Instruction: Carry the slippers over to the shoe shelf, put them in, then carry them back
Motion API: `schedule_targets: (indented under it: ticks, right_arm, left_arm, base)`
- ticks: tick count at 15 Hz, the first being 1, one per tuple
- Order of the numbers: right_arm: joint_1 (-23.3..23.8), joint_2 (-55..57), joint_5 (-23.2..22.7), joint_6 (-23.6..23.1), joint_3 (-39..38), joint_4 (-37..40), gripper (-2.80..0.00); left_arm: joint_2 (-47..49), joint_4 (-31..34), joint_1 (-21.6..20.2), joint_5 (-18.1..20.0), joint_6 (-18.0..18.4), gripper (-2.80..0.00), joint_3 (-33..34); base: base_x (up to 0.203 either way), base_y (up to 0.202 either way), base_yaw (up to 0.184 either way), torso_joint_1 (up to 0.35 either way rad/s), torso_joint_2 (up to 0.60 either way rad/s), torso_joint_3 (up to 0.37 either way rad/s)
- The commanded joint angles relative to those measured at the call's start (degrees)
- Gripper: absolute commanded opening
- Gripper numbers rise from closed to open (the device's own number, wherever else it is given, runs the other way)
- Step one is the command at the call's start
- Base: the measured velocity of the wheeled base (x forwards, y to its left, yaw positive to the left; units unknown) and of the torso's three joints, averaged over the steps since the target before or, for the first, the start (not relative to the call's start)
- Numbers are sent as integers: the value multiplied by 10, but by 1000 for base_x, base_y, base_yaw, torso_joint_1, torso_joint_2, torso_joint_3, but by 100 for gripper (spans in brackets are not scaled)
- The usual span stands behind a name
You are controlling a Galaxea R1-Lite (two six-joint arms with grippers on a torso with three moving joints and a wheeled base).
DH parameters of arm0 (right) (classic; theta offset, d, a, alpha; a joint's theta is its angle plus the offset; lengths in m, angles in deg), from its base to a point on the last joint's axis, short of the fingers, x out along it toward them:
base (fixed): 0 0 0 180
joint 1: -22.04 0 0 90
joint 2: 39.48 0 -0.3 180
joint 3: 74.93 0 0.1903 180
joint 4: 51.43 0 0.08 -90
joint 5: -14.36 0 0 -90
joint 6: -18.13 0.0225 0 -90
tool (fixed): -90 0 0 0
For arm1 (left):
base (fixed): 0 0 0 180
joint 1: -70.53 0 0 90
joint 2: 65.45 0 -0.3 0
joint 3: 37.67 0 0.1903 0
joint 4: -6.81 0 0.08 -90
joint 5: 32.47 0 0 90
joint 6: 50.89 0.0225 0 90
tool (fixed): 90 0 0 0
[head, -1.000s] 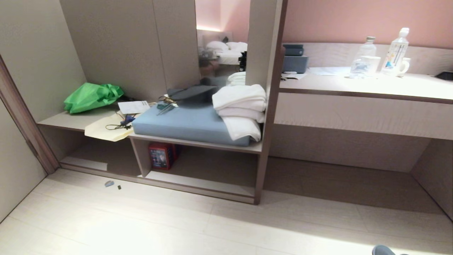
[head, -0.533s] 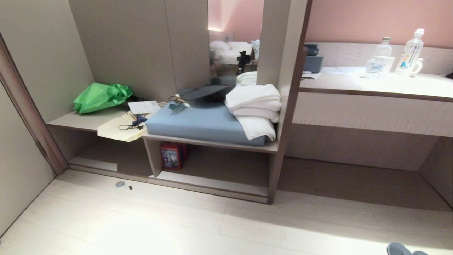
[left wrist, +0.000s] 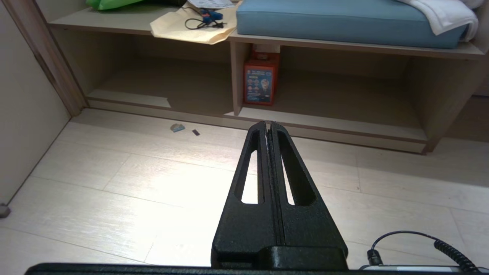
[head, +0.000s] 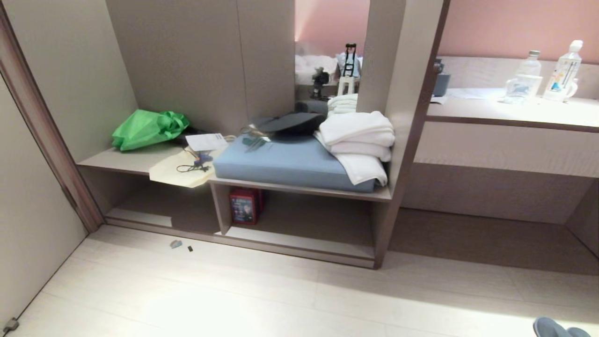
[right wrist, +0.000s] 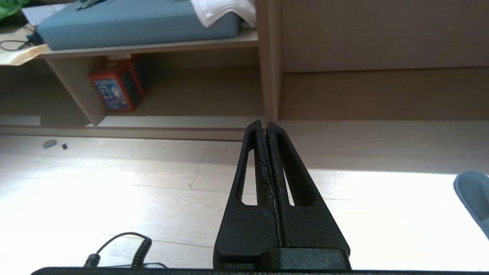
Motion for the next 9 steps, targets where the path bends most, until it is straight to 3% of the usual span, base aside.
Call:
schedule_targets:
  ticks: [1, 9]
  right_arm:
    - [1, -1, 0, 1, -1, 0, -280]
    - [1, 0, 0, 1, -1, 0, -280]
  left_arm:
    - [0, 0, 0, 0, 0, -280, 0]
    - [0, 0, 0, 0, 0, -280, 0]
  base:
    - [0, 195, -4, 1, 4, 2]
    - [0, 195, -2, 3, 1, 4]
